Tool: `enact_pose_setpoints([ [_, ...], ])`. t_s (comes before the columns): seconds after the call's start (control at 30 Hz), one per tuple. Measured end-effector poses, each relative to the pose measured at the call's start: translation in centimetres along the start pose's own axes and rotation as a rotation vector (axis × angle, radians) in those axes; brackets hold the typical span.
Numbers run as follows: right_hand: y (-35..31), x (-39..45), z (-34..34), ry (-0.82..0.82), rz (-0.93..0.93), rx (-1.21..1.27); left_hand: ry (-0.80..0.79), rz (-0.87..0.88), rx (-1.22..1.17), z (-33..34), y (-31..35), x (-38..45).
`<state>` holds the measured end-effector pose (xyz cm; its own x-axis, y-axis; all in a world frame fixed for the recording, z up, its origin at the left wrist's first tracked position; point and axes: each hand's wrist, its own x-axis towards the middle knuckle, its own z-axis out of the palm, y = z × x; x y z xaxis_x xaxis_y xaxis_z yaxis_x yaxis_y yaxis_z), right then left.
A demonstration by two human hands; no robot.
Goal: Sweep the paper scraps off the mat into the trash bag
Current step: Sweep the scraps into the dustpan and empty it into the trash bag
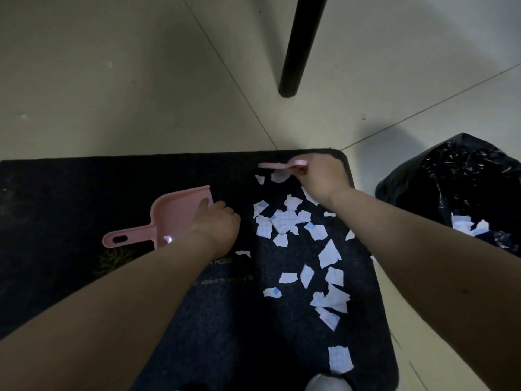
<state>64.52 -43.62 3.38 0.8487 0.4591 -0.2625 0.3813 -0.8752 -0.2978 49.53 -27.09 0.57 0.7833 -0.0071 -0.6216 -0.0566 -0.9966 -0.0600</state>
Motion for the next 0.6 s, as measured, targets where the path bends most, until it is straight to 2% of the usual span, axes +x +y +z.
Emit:
enact_pose_setpoints([
  [0.17, -1.1, -3.2, 1.5, -0.144, -0.091, 0.054, 0.018, 0.012, -0.011, -0.2, 0.0, -0.2],
  [0.33, -1.4, -7.9, 0.0, -0.262, -0.188, 0.042, 0.024, 0.005, -0.033, -0.1, -0.6, -0.4],
  [0.4, -1.6, -8.4, -1.3, -0.233, -0.138, 0.130, 0.011, 0.008, -0.031, 0.0, -0.6, -0.5],
  [0.47, -1.4, -7.5, -2.5, -0.130, -0.058, 0.208, 0.002, 0.012, -0.015, 0.2, -0.5, -0.5],
  [0.6, -0.8, -3.1, -2.7, 0.091, -0.004, 0.140, -0.018, 0.025, 0.021, 0.1, -0.4, -0.5],
])
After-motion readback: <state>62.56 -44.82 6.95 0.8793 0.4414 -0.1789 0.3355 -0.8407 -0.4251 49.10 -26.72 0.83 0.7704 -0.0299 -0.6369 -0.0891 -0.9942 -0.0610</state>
